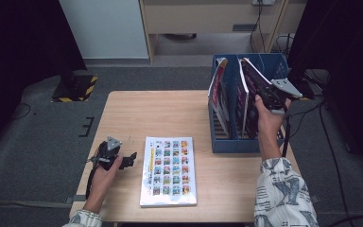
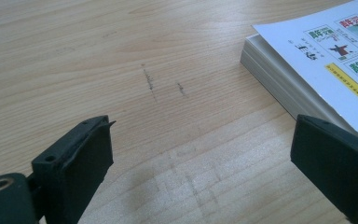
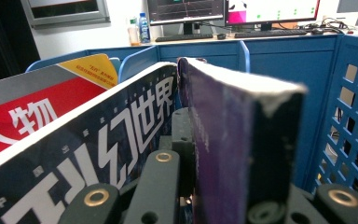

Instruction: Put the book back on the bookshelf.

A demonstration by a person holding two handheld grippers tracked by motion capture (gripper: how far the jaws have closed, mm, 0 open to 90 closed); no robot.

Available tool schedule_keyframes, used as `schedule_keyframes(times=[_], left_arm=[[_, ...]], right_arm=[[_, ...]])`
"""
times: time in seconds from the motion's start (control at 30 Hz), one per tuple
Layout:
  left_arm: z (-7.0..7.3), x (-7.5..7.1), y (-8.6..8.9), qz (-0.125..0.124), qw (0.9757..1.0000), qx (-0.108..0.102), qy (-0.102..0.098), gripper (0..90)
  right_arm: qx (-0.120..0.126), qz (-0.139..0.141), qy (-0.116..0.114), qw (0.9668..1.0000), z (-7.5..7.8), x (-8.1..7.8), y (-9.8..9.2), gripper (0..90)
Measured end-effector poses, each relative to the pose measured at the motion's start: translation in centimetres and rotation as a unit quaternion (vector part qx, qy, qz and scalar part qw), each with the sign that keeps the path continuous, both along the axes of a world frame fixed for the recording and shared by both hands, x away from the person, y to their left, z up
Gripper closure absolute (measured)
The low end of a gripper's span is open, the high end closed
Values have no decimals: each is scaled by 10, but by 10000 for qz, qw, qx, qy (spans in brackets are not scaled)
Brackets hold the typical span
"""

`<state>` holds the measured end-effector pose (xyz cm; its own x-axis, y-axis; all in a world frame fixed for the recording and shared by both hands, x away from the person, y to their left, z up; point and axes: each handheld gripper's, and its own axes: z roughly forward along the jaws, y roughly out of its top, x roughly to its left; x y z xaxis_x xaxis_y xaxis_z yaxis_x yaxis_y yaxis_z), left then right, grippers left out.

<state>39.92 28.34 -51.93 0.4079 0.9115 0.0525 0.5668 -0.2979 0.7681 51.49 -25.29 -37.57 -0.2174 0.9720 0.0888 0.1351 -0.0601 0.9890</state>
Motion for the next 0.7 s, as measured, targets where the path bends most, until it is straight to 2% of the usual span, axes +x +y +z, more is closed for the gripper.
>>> schedule_keyframes(times=[0.27,0.7], left_arm=[[0,0,0,5,10000,-11,-10,51],[1,0,1,19,10000,-36,-21,51]], right_arm=[[76,-71,-16,9999,-1,3,-4,836],[-60,-58,-100,9999,-1,3,4,836]])
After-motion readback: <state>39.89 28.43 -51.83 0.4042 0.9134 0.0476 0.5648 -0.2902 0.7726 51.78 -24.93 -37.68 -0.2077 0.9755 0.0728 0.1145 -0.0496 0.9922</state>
